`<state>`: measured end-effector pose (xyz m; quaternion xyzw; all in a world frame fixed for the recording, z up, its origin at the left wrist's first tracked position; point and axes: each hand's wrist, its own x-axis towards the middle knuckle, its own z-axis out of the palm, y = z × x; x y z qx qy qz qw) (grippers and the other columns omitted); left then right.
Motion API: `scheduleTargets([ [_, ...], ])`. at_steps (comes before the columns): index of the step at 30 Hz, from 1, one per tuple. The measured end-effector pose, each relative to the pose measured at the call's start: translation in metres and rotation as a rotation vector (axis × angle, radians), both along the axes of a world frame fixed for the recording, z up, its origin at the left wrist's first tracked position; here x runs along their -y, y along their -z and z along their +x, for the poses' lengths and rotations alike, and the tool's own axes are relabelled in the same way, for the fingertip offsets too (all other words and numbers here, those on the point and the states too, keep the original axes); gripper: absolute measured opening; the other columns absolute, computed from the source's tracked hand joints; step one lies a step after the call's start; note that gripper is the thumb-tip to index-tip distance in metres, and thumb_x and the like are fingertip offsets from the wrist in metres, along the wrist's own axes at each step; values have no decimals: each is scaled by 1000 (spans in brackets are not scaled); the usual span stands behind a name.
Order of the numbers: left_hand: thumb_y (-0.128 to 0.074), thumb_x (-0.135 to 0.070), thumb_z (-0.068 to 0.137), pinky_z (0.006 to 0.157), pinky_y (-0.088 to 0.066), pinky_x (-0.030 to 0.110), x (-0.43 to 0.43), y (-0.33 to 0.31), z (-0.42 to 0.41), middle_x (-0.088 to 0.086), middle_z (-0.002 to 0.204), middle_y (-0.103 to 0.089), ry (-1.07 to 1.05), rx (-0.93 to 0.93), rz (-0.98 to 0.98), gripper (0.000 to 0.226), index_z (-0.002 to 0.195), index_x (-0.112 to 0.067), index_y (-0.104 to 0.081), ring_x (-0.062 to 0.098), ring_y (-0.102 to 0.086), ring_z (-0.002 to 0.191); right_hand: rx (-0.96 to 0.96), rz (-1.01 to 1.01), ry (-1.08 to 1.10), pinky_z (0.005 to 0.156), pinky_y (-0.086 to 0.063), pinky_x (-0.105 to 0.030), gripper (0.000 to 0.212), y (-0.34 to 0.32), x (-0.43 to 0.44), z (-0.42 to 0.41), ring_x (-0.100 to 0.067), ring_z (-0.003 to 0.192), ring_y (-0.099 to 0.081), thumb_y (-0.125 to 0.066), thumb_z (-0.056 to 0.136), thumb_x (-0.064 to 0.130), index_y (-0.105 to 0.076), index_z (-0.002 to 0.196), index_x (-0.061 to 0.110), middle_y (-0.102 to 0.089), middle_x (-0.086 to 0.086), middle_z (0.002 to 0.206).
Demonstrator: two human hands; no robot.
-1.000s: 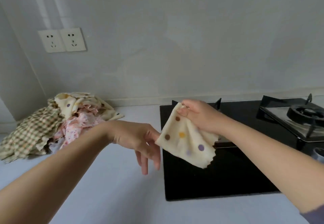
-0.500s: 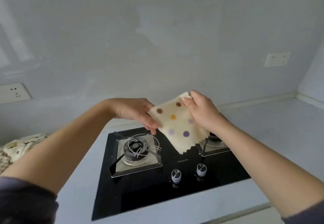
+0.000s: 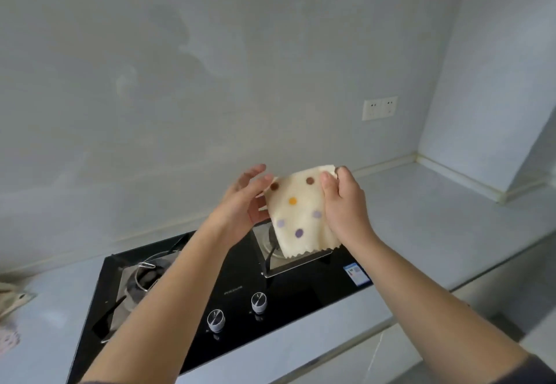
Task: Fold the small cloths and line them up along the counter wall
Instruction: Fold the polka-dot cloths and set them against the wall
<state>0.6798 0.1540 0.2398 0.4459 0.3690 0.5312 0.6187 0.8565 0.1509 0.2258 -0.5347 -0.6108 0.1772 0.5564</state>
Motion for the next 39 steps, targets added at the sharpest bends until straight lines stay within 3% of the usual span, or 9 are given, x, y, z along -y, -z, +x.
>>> scheduleTargets([
  [4,-58,-33,93,54,-51,30,-18,19,66,8,93,-67,-178,-132,-191,29,106,-6,-57,21,-67,69,-56,18,89,47,-30,-20,34,4,-22,25,-5,48,-35,-41,101,24,-30,69,24,-39,6,58],
  [7,-48,-44,96,48,-37,22,-38,37,102,2,64,-49,-451,-450,49,40,71,-13,-46,17,-51,55,-51,11,137,50,-32,-26,32,12,-44,50,-9,52,-40,-40,101,26,-32,70,23,-43,3,59],
  [11,-42,-46,97,46,-31,23,-73,51,140,-4,53,-40,-513,-567,220,44,65,-15,-38,11,-37,48,-48,-14,185,52,-34,-27,29,28,-80,85,-12,54,-44,-40,101,25,-36,73,17,-47,1,61],
  [14,-51,-38,96,49,-39,16,-109,61,159,-2,60,-53,-339,-462,75,37,69,-13,-46,12,-50,54,-47,-71,221,52,-36,-25,32,36,-108,113,-12,57,-48,-39,101,26,-33,70,24,-51,1,65],
  [17,-61,-21,92,72,-56,35,-148,65,182,8,89,-72,-2,-233,-103,16,100,-9,-57,24,-69,79,-48,-136,239,52,-38,-19,30,32,-143,155,-12,61,-49,-39,101,27,-35,71,23,-52,1,69],
  [24,-77,-17,63,81,-55,33,-199,75,244,8,107,-67,405,118,-100,69,127,-10,-51,22,-66,96,-287,-216,369,52,-40,-25,23,13,-212,232,-18,71,-51,-37,101,30,-43,84,16,-51,0,78],
  [28,-72,-15,71,82,-53,32,-217,80,265,6,107,-67,369,169,-94,56,124,-15,-56,18,-66,97,-559,-324,379,78,-54,-38,23,24,-237,247,-25,90,-62,-36,101,31,-51,105,14,-61,-8,103],
  [33,-62,-8,88,73,-53,30,-233,84,279,4,97,-69,229,204,-165,24,110,-16,-62,16,-65,82,-713,-412,342,80,-56,-43,25,35,-254,250,-29,95,-65,-36,102,33,-52,112,16,-63,-9,109],
  [39,-51,-12,92,72,-53,29,-249,82,288,1,101,-69,160,243,-194,29,119,-16,-60,18,-65,87,-773,-465,313,82,-57,-46,28,47,-279,257,-29,93,-66,-35,102,36,-53,112,17,-65,-10,109],
])
